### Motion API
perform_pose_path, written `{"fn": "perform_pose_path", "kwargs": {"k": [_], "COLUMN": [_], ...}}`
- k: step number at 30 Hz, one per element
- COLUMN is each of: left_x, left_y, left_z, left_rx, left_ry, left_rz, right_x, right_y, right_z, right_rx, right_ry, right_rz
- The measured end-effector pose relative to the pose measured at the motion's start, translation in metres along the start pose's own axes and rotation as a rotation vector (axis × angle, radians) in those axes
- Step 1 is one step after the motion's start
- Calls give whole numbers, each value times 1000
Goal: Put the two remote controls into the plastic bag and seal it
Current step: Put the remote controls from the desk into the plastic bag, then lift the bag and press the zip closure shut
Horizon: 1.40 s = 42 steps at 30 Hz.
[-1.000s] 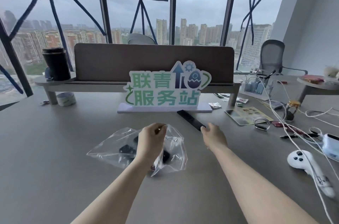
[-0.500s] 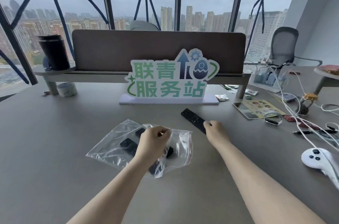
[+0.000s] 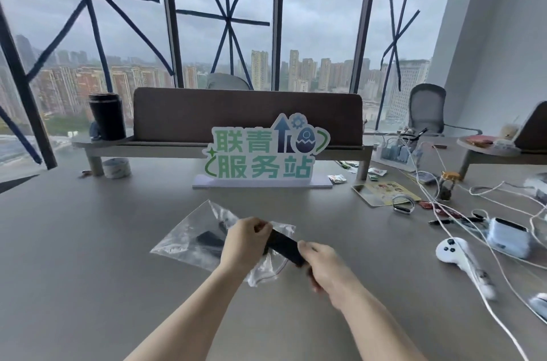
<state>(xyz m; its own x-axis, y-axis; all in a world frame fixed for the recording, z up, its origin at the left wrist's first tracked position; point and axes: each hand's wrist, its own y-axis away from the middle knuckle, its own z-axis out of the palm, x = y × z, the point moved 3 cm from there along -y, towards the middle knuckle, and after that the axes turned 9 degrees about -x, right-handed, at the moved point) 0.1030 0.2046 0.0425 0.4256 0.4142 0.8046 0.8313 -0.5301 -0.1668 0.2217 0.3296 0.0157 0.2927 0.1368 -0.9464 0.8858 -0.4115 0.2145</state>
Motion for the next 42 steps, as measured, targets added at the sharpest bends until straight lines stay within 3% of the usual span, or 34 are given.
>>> {"fn": "perform_pose_path", "kwargs": {"k": [2,6,8,11,13,18,23,25,30,33,37,42], "left_x": [-3,-11,-14,-25,-33,-50,-60,-57,-21,17,67,79], "left_y": [8,21,28,41,49,63,74,74,52,34,25,26], "left_z": [-8,-20,-19,-5,1,-14,-27,-36,-90,-132,-170,-176], "left_rx": [9,-41,-124,-296,-338,-147,-102,-31,242,318,167,-73], "left_ry": [-18,-72,-100,-207,-276,-534,-743,-740,-351,-102,293,413], "left_rz": [-3,-17,-32,-40,-27,-90,-193,-214,-154,-26,23,-57], "right_x": [-6,-3,0,2,-1,-12,-25,-36,-85,-126,-165,-174], "right_y": [-11,-12,-13,-26,-36,-44,-25,-17,5,20,33,48], "right_z": [21,14,10,19,26,24,26,24,10,0,-19,-33], "right_rx": [-16,297,260,65,53,254,263,257,261,254,240,251], "right_ry": [-48,137,297,420,471,636,485,289,-146,-319,-327,-214], "right_rz": [-43,-108,-79,-36,-52,-107,-196,-194,-271,-370,-451,-461]}}
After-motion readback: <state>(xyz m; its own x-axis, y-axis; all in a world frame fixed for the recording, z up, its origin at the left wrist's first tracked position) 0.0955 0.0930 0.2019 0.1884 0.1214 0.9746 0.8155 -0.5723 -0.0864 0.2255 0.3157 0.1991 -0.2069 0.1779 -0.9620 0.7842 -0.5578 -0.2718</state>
